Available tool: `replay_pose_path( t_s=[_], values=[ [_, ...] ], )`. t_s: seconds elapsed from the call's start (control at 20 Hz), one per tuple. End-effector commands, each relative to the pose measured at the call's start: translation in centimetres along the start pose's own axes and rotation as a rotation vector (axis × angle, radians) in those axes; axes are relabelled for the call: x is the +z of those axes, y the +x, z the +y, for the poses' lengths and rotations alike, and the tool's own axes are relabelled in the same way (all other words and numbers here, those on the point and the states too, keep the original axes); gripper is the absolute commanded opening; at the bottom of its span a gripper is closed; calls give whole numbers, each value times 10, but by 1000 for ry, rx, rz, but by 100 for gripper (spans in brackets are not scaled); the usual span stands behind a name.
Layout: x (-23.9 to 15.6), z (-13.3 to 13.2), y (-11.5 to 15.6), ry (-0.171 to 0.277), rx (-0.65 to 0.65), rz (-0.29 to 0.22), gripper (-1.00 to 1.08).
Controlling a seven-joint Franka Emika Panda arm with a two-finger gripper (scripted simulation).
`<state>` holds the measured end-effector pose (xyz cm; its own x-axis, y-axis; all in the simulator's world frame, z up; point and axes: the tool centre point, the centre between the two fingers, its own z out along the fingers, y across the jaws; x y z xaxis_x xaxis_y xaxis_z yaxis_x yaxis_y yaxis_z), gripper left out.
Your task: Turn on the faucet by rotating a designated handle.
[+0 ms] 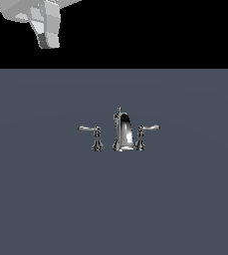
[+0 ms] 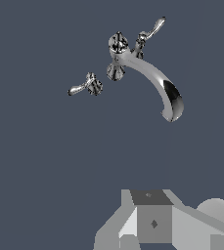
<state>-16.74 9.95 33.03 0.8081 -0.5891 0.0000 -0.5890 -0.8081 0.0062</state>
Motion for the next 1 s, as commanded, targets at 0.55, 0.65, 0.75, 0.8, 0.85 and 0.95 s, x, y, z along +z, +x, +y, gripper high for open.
replay_pose_path(
  t_s=[0.55, 0.65, 0.75, 0.8, 0.85, 0.95],
  values=[
    [67, -54, 31, 8, 263, -5, -100],
    [76, -60, 36, 9, 298, -6, -100],
    [84, -67, 42, 9, 333, -6, -100],
    [89, -70, 45, 10, 350, -6, -100],
    [93, -72, 48, 10, 367, -6, -100],
    [102, -78, 53, 10, 400, -6, -100]
  ],
)
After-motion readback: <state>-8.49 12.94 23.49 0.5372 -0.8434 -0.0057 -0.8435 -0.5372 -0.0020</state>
